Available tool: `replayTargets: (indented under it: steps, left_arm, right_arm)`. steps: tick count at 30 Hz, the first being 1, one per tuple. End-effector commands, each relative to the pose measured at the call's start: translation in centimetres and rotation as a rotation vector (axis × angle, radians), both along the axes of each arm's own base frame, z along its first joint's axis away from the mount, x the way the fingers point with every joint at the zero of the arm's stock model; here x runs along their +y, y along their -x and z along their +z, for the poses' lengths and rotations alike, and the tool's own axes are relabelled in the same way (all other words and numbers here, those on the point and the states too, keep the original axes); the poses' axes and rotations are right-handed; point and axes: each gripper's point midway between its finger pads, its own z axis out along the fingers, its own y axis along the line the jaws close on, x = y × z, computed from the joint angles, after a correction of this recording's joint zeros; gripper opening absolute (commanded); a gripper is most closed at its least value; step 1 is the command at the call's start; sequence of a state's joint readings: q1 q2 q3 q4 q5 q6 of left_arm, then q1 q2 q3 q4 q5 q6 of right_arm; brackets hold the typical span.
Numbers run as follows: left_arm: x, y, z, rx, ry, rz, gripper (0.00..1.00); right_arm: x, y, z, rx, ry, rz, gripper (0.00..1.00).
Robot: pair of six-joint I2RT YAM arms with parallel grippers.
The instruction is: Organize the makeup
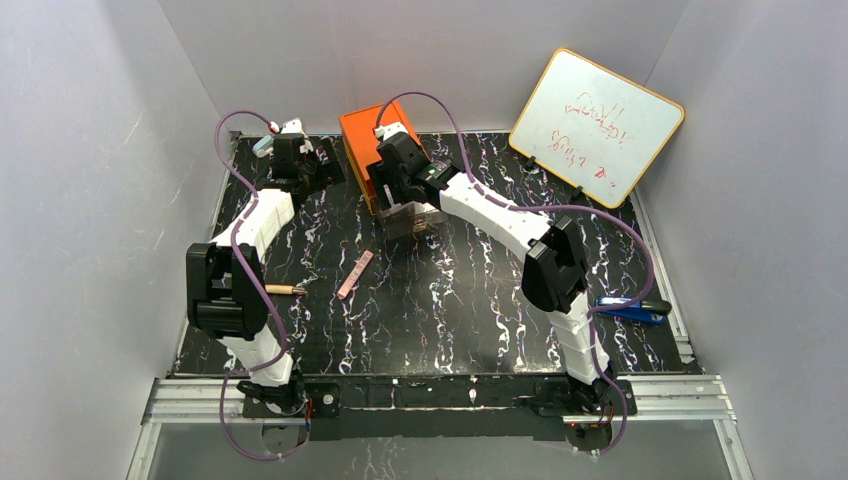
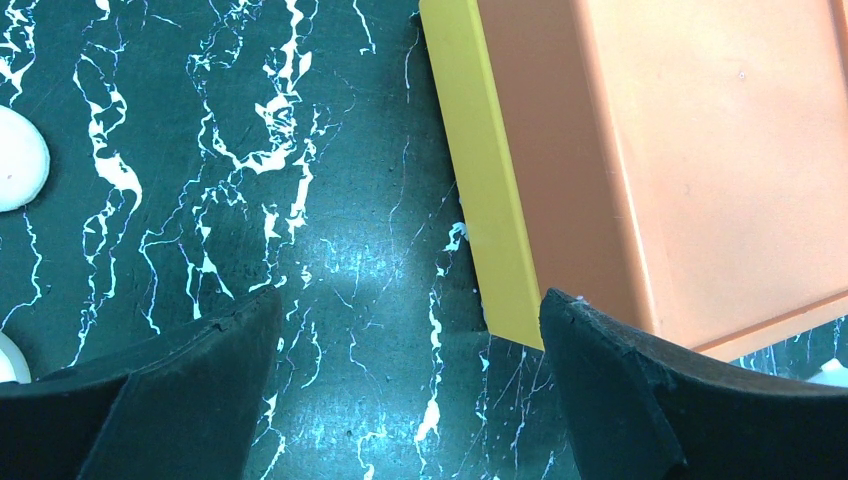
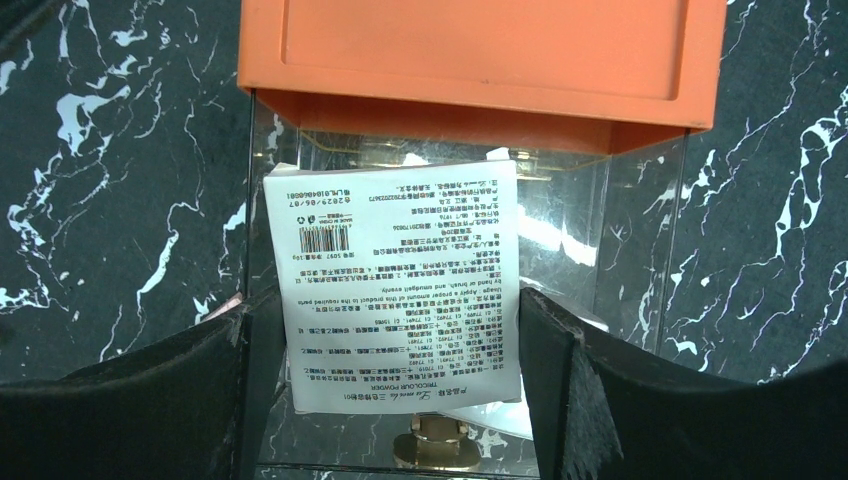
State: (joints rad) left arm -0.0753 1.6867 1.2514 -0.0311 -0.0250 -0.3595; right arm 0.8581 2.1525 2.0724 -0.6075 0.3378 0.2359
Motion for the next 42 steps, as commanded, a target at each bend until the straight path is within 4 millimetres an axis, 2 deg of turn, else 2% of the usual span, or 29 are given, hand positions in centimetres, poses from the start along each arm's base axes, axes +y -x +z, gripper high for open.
replayTargets:
  steps: [1,12,19,22,26,30,32,36,42]
  left_arm:
    - [0.2,0.0,1.8,-0.039,0.005,0.003,0.99]
    - [0.0,-0.3,1.2,-0.028,0.01,-0.003,0.98]
    - [0.0,-0.3,1.0,-0.025,0.009,-0.002,0.98]
    - [0.0,-0.3,1.0,-0.025,0.008,-0.003,0.98]
    - [0.1,-0.2,1.0,-0.021,0.003,-0.001,0.98]
    - [0.2,-0.2,1.2,-0.024,0.0,0.001,0.98]
    - [0.2,-0.2,1.3,-0.026,0.001,0.0,0.98]
    - [0.3,0.0,1.4,-0.023,-0.006,0.003,0.98]
    - [0.8,0.4,0.9,-0.002,-0.025,0.021,0.98]
  right_arm:
    - [1.0,-0.4,1.8,-0.032,-0.039,0.01,0.75]
    - [1.5,-1.0,2.3,-0.049,-0.038,0.019,0.98]
    - [1.4,-1.5,3.0,-0.074,-0.033,0.009,0.99]
    - [0.6,-1.8,4.5,-0.11,-0.028,-0.016,0.99]
    - [-1.7,-1.6,7.7,-0.174,-0.021,-0.063,0.99]
    - [-4.3,0.2,10.5,-0.209,-0.037,-0.077,0.99]
    - [-5.5,1.7,11.0,-0.197,-0.049,-0.064,0.99]
    - [-7.9,5.6,9.4,-0.119,-0.053,-0.033,0.99]
    - [-8.8,11.3,4.6,0.034,-0.112,0.074,0.99]
